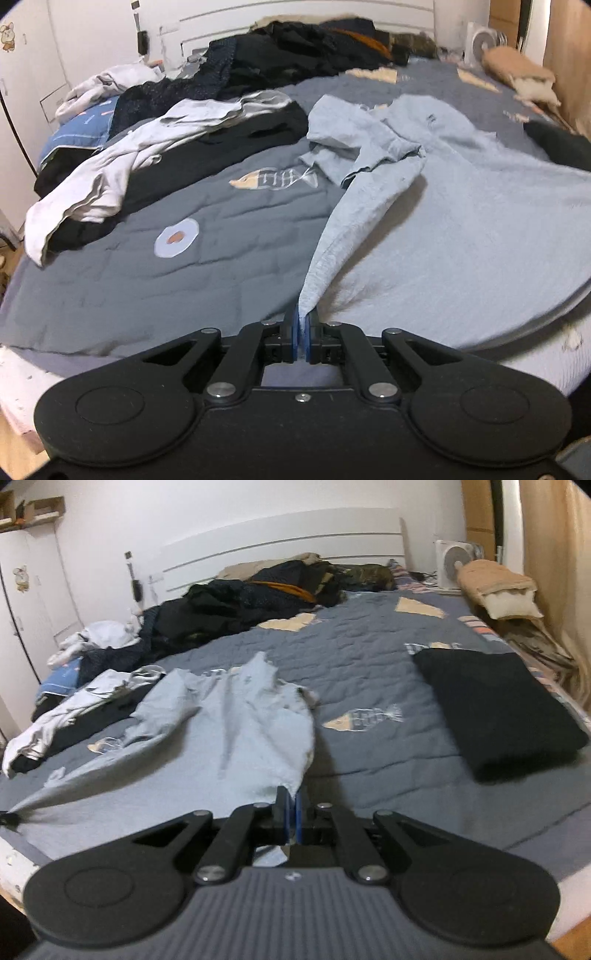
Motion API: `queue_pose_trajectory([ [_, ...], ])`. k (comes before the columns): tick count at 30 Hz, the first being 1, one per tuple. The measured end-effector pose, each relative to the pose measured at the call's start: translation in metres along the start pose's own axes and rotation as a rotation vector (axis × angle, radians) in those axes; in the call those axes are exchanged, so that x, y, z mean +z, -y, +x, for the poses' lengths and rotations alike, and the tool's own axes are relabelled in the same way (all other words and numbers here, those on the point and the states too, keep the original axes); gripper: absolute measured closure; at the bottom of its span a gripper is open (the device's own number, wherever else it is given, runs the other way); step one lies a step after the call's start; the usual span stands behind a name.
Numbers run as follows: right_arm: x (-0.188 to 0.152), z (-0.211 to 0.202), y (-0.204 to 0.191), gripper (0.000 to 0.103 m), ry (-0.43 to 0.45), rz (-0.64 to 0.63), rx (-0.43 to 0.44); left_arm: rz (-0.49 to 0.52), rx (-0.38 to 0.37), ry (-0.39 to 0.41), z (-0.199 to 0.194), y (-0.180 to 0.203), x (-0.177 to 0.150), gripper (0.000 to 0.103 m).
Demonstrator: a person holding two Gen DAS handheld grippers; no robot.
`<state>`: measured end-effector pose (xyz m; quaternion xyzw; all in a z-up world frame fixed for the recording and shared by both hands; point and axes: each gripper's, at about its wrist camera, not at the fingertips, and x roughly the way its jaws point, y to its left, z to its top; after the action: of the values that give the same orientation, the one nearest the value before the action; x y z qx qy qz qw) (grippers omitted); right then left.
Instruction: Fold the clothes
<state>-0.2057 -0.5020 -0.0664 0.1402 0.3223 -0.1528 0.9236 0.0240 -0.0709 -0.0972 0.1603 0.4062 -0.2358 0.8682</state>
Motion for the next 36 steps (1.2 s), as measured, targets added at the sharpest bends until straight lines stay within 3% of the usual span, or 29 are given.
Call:
queue_pose_trajectory([
  [3,-0.005,-0.006,0.008,0.100,-0.024,-0.031,-0.048,0.048,-0.029,-0.058,-0.002,0.000,-0.013,0.099],
  [7,-0.020,0.021,0.010,0.100,-0.204,-0.057,-0.061,0.105,-0.026,-0.127,0.009,0.010,-0.027,0.098],
  [9,-0.026,0.031,0.006,0.096,-0.233,-0.074,-0.096,0.113,-0.029,-0.163,0.014,0.013,-0.030,0.095],
  [11,-0.029,0.038,0.003,0.096,-0.254,-0.081,-0.117,0.114,-0.013,-0.177,0.015,0.013,-0.030,0.085],
  [12,-0.028,0.039,0.003,0.096,-0.257,-0.078,-0.121,0.106,-0.008,-0.171,0.012,0.011,-0.028,0.073],
  [14,-0.025,0.032,0.002,0.096,-0.217,-0.058,-0.109,0.087,-0.011,-0.132,0.003,0.008,-0.024,0.065],
  [19,-0.012,0.027,-0.009,0.087,-0.104,-0.048,-0.043,0.019,-0.049,-0.016,-0.011,0.007,-0.012,0.064],
  [21,-0.006,0.033,-0.020,0.076,-0.073,-0.062,-0.002,-0.018,-0.076,0.038,-0.011,0.010,-0.007,0.064],
  [25,0.003,0.053,-0.047,0.067,-0.027,-0.090,0.105,-0.081,-0.135,0.137,-0.004,0.018,0.002,0.064],
  [31,0.015,0.098,-0.086,0.065,-0.018,-0.139,0.193,-0.152,-0.193,0.152,0.031,0.029,0.022,0.064],
  [36,0.030,0.137,-0.110,0.065,-0.006,-0.153,0.257,-0.162,-0.166,0.162,0.067,0.035,0.041,0.059],
])
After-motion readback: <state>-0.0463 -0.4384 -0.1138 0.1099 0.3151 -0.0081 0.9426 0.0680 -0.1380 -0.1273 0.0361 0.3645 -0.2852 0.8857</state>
